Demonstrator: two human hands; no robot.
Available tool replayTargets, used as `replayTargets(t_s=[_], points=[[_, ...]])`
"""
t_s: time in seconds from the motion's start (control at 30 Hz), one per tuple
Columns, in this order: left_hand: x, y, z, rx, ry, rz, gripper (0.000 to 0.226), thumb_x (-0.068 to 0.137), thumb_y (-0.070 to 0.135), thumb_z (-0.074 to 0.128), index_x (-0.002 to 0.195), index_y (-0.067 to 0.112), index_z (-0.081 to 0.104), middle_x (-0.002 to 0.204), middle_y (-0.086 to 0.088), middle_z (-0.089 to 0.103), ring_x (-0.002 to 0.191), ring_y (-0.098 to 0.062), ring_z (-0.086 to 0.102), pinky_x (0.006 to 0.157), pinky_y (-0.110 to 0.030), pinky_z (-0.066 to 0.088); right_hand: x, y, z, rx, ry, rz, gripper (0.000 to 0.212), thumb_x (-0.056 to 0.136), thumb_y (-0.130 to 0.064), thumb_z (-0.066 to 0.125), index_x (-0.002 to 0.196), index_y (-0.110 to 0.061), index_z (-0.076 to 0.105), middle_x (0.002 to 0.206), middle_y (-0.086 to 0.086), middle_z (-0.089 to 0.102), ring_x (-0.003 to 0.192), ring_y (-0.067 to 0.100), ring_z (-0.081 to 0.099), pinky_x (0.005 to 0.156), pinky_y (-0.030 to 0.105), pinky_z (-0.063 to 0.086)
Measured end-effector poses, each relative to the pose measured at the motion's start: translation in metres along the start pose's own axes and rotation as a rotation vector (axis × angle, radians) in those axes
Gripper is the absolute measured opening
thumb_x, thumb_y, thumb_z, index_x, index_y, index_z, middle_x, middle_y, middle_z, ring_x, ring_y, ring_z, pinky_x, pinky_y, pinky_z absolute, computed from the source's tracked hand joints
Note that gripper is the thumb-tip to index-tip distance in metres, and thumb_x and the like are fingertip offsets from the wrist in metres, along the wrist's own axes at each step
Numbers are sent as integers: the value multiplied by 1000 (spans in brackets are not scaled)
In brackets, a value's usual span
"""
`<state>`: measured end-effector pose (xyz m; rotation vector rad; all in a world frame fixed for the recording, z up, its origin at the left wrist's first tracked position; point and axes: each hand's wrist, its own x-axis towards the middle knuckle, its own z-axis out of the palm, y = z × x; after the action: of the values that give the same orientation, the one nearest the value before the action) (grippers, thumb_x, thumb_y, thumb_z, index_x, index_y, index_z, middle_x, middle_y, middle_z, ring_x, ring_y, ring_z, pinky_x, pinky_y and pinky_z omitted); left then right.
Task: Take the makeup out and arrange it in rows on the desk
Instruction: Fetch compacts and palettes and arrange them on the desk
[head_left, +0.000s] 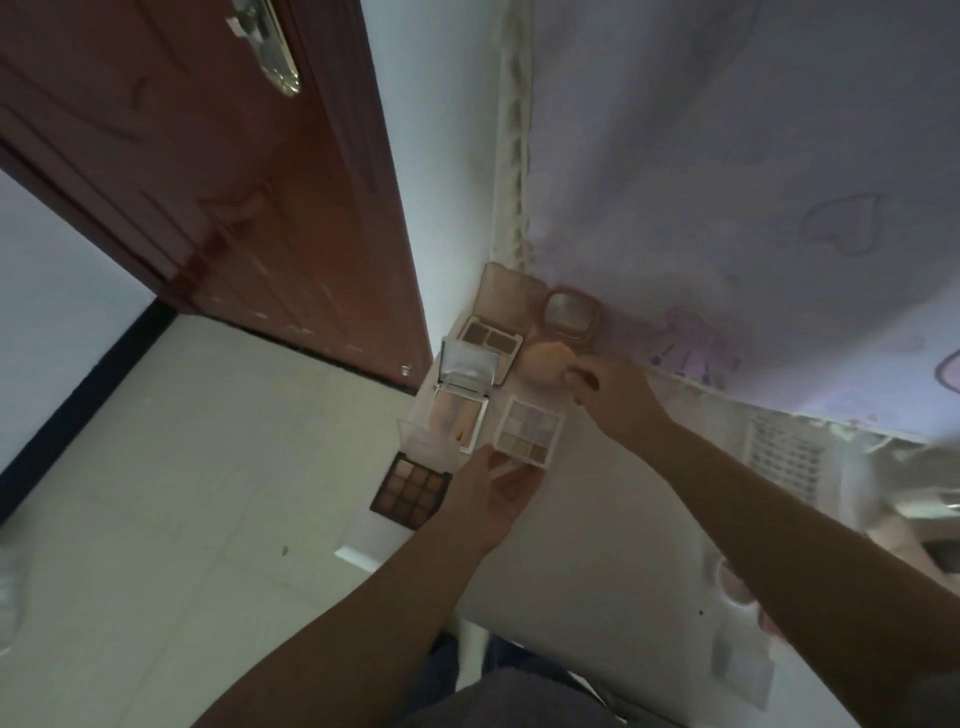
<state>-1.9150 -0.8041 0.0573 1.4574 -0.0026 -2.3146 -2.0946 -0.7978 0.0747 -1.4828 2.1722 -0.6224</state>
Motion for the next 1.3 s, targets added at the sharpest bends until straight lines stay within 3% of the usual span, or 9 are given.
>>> replayTargets(t_s=[0.13, 0.33, 0.5, 0.67, 0.8, 0.97, 1.07, 1.2, 1.3], points=[[2, 3, 5, -5, 32, 42, 12, 98, 11, 44, 91, 3, 48, 88, -25, 55, 78, -33, 55, 81, -41, 49, 16, 0, 12, -35, 70, -46, 23, 90, -8, 57, 109, 1, 67, 103, 21, 69, 94, 31, 64, 73, 23, 34], [5, 5, 9, 61, 52, 66, 8, 97, 10, 45, 99, 4, 48, 83, -21, 55, 72, -29, 53, 72, -37, 49, 24, 8, 16, -6, 74, -69, 22, 86, -6, 61, 107, -1, 66, 93, 20, 69, 79, 21, 60, 63, 11, 26], [3, -1, 9, 133, 62, 34, 13, 97, 8, 42, 105, -2, 45, 87, -21, 52, 76, -30, 52, 77, -40, 49, 15, 19, 3, 60, 87, 35, 17, 91, -20, 58, 101, -8, 64, 92, 9, 68, 80, 21, 61, 67, 23, 37], [-2, -22, 19, 381, -30, -56, 16, 97, 10, 43, 109, -1, 48, 90, -19, 54, 80, -29, 55, 91, -41, 45, -31, 34, -35, 53, 100, 171, 12, 93, -18, 54, 95, -14, 65, 83, 3, 66, 63, 9, 57, 58, 21, 41], [-5, -57, 38, 719, -191, -162, 13, 96, 10, 45, 101, 4, 56, 88, -14, 58, 81, -23, 56, 78, -35, 49, -103, 58, -63, -17, 56, 345, 18, 94, -18, 51, 102, -15, 67, 93, 2, 69, 73, 12, 62, 71, 22, 46], [-2, -116, 57, 1007, -287, -188, 18, 95, 13, 49, 112, 10, 56, 92, -6, 55, 85, -17, 53, 71, -27, 48, -201, 84, -50, -230, -48, 436, 24, 88, -32, 60, 109, -21, 63, 117, -2, 58, 100, 15, 56, 82, 25, 40], [-1, -141, 62, 1062, -323, -176, 10, 92, 12, 51, 92, 15, 60, 86, -2, 56, 81, -12, 51, 72, -25, 47, -222, 89, -28, -549, -198, 320, 39, 82, -42, 63, 116, -25, 54, 127, -2, 51, 120, 21, 47, 100, 35, 30], [-2, -150, 65, 1074, -264, -114, 15, 91, 13, 50, 82, 16, 62, 83, -3, 58, 80, -14, 53, 71, -24, 46, -210, 94, -26, -734, -144, 223, 31, 75, -36, 71, 98, -19, 59, 95, 1, 62, 87, 23, 60, 78, 34, 42], [-7, -147, 67, 992, -237, -116, 17, 92, 20, 50, 90, 12, 65, 87, -7, 61, 78, -18, 56, 71, -27, 48, -197, 101, -33, -239, -86, 253, 23, 88, -36, 56, 104, -20, 51, 99, -1, 56, 90, 20, 54, 73, 25, 37]])
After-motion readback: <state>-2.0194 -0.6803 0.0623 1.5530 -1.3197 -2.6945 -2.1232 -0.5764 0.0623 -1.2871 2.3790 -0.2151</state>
